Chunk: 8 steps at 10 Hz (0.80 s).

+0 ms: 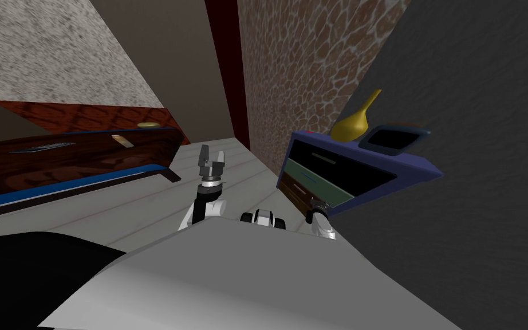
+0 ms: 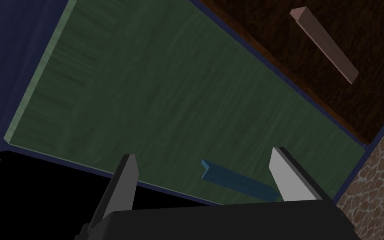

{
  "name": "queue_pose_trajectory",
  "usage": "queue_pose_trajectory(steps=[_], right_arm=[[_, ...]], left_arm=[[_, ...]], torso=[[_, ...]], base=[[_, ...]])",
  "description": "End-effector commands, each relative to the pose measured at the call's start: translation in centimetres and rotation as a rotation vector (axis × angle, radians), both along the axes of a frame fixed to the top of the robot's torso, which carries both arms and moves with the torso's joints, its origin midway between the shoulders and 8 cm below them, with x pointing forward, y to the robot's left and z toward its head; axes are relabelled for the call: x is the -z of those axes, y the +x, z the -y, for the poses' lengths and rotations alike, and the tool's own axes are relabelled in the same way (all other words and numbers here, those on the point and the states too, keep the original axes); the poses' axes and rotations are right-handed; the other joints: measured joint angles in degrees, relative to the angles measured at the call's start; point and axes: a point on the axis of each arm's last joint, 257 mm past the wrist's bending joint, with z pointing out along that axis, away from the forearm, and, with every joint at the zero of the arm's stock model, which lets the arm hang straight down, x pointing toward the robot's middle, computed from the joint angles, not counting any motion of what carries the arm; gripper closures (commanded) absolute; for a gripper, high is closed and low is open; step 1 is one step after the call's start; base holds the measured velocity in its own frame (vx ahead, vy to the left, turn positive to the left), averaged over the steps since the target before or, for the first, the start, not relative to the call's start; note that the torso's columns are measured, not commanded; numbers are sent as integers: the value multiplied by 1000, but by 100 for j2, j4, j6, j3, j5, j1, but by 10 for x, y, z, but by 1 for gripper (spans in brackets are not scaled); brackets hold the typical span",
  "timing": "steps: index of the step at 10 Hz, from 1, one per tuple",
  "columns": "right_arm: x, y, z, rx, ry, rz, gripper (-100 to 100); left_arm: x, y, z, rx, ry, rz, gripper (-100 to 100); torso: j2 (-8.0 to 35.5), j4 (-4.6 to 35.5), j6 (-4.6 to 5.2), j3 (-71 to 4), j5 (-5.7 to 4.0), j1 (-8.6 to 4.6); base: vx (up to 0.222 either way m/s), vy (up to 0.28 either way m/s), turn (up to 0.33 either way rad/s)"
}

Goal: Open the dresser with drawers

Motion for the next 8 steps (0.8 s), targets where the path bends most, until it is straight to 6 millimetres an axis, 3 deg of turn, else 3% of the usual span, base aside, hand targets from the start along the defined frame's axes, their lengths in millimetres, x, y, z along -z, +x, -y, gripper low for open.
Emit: queue_pose_trajectory(steps=[1,8], right_arm=[[-1,-1,16,17,-121,-57,-100],[-23,4,49,28,-409,-167,-100]], left_arm=[[0,0,0,0,0,0,0],[0,0,0,0,0,0,0]], torso=[[-2,0,-1,0,0,3],[2,1,0,1,-2,-7]], base=[[96,52,34],[102,51,35]])
